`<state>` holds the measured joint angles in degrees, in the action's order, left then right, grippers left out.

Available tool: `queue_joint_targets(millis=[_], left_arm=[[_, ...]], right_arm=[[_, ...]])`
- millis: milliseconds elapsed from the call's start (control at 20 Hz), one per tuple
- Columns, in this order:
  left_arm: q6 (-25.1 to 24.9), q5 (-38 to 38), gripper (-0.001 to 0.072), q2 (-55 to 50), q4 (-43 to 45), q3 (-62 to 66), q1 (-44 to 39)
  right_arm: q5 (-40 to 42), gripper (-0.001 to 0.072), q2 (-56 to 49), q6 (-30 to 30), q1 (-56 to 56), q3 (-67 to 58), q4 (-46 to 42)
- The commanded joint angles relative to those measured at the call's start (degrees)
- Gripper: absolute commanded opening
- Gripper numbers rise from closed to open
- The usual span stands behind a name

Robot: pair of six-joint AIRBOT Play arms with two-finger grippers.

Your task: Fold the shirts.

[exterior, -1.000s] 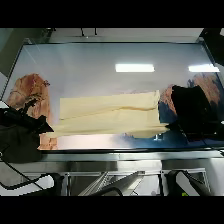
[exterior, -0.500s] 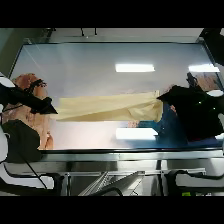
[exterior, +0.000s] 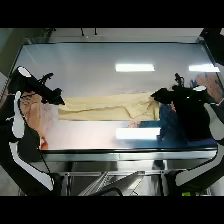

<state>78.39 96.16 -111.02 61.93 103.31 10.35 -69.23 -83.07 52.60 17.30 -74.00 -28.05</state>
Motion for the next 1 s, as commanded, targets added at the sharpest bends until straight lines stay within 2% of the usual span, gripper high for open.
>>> queue_joint_targets(millis=[0, 50, 150, 550, 600, 650, 700, 750, 950], left_arm=[[1.97, 4.11, 0.0564, -2.10, -0.02, 6.56, 0.04], [3.76, 4.26, 0.0688, -2.10, -0.07, 7.85, 0.11], [4.37, 4.44, 0.0687, -2.08, -0.20, 9.66, -0.11], [5.25, 5.14, 0.0686, -2.10, -0.52, 9.86, -4.00], [5.25, 5.01, 0.0685, -2.10, -0.52, 9.86, -4.81], [5.25, 4.52, 0.0568, -2.10, -0.55, 9.86, -5.79], [5.25, 3.91, 0.0265, -2.10, -0.57, 9.86, -6.67], [5.07, 3.17, 0.0019, -2.10, -0.70, 9.86, -7.76], [5.09, -4.92, 0.0013, -2.16, -0.70, 9.86, -15.98]], right_arm=[[-2.82, 0.0651, 1.01, 0.55, 4.35, -1.95, -6.47], [-3.26, 0.0651, 1.01, 2.19, 4.92, -1.92, -8.94], [-4.37, 0.0651, 0.63, 3.13, 4.68, -1.31, -12.04], [-4.57, 0.0636, -4.76, 3.10, -2.14, -0.76, -11.78], [-4.52, 0.0470, -5.11, 3.04, -2.49, -0.79, -11.63], [-4.57, 0.0190, -5.16, 2.67, -2.60, -0.79, -11.10], [-4.59, 0.0042, -4.98, 2.64, -2.60, -0.87, -10.05], [-5.09, 0.0018, -4.39, 2.14, -2.60, -1.18, -9.57], [-8.94, 0.0017, 2.27, 2.12, -2.40, -4.17, -9.20]])
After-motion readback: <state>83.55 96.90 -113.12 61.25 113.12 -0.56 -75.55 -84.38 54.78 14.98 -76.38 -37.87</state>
